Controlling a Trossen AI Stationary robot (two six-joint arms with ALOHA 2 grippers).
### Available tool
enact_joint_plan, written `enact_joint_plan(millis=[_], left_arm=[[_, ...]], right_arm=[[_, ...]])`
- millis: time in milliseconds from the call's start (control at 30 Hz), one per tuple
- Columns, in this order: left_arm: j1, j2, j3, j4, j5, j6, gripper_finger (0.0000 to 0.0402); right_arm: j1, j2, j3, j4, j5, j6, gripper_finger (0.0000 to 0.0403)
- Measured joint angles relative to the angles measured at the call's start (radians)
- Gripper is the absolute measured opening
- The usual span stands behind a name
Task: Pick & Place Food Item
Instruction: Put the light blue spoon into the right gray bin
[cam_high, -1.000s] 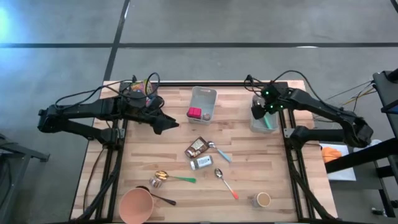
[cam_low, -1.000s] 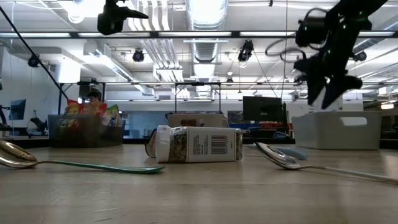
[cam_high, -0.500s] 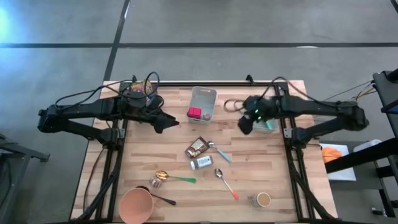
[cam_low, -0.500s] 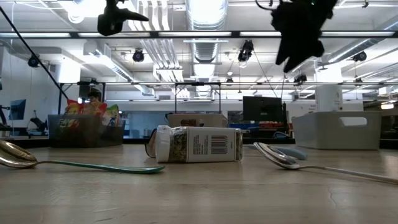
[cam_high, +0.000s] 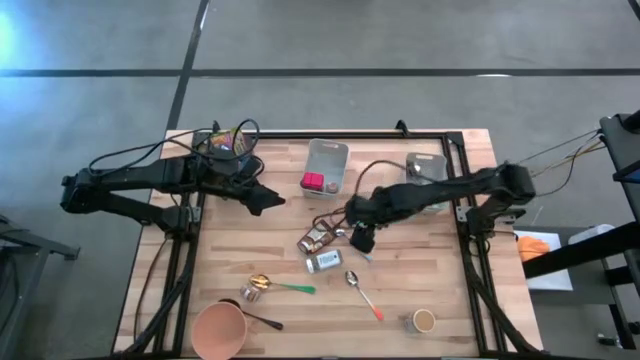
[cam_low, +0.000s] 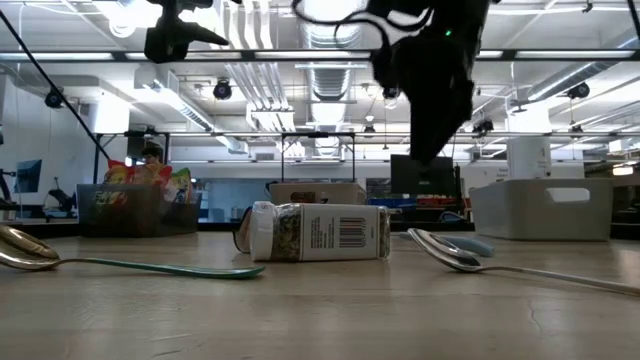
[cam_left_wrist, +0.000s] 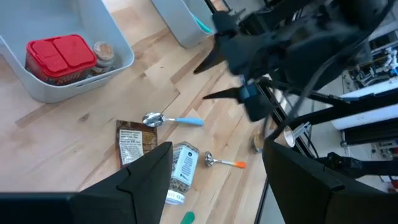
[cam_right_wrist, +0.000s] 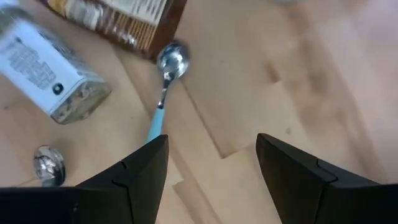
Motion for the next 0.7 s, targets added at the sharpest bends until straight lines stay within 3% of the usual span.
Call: enact_joint_plan(millis=[300,700], left_arm=[[0.000,-0.001,0.000,-0.057,0.004,0.026,0.0252],[-0.001,-0.001,0.000,-0.083,0.004,0.072,0.0252]], right_arm=[[0.045,0.150,0.060,0.043,-0.059,-0.007,0.0242],[0.050,0.201,0.057,0.115,-0.100,0.004,0.0242]])
